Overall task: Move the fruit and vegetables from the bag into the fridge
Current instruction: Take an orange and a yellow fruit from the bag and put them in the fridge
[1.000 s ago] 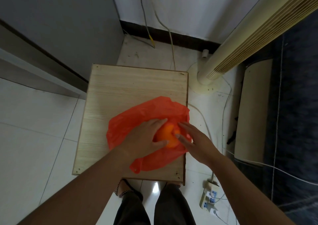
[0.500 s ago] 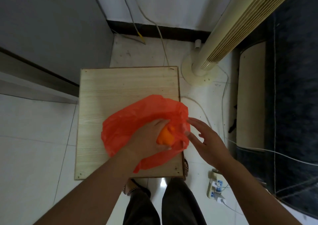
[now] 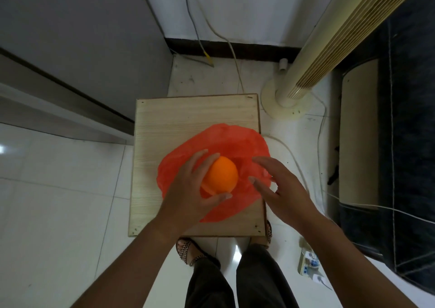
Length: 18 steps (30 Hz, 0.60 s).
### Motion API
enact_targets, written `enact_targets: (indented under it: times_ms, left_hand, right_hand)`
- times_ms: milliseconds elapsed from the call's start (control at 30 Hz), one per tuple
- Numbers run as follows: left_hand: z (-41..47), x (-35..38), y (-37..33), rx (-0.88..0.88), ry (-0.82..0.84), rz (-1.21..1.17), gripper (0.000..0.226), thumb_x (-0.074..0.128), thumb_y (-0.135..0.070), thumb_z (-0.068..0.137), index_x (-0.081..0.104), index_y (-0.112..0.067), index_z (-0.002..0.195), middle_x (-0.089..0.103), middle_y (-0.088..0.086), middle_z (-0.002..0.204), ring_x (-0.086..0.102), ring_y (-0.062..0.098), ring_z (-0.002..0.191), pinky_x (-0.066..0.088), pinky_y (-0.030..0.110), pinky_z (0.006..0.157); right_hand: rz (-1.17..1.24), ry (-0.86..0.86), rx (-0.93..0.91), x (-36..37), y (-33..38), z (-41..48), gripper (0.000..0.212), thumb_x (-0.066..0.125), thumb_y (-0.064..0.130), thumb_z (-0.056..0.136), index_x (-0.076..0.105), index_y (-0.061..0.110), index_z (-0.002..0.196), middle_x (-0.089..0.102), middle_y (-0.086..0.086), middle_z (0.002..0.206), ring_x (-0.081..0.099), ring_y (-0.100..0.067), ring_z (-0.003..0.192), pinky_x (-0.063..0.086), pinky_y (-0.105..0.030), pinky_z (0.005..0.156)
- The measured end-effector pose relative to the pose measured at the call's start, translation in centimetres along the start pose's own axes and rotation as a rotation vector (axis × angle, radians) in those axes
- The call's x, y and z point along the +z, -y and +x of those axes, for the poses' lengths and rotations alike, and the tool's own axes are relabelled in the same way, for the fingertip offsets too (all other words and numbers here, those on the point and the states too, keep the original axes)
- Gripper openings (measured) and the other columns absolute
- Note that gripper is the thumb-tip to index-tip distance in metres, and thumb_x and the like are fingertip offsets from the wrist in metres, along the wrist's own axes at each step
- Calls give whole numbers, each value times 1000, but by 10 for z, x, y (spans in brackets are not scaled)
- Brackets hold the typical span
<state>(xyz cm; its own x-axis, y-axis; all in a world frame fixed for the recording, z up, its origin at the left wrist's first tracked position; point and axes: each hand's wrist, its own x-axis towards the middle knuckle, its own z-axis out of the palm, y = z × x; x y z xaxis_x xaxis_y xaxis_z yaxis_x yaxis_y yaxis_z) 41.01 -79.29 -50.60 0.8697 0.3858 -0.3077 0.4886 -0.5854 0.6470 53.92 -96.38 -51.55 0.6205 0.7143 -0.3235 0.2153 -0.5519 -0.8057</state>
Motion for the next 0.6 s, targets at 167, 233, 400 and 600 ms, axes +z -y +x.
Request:
enact_targets:
  times_ms: [167, 233, 400, 600]
  left_hand:
    - [-15, -33, -13, -91, -201, -249, 81, 68, -59, 66, 29, -44, 135, 35, -18, 135, 43, 7, 118, 44, 24, 85]
    - [-18, -44, -19, -94, -227, -339, 81, 73, -57, 65, 31, -46, 134, 36, -27, 129, 45, 2, 114, 45, 22, 84]
    - [-25, -53, -30, -26, -98, -407, 85, 75, -59, 62, 29, -51, 133, 35, -24, 137, 41, 5, 124, 48, 32, 94]
    - [-35, -40, 3, -56, -84, -200, 79, 69, -49, 75, 25, -44, 140, 29, -13, 148, 30, 9, 134, 40, 41, 103]
  right_hand:
    - [57, 4, -11, 2, 38, 5, 59, 42, 59, 79, 43, 34, 132, 44, 15, 132, 43, -1, 118, 42, -24, 94]
    - [178, 37, 25, 3, 56, 7, 59, 44, 61, 78, 43, 36, 131, 48, 12, 129, 49, -1, 112, 46, -12, 80]
    - [343, 121, 36, 9, 82, 14, 69, 58, 68, 69, 43, 38, 129, 50, 13, 126, 56, -6, 108, 53, -21, 77]
    - [90, -51, -16, -1, 79, 16, 68, 76, 36, 70, 39, 38, 126, 39, 19, 118, 47, -7, 106, 48, -24, 79]
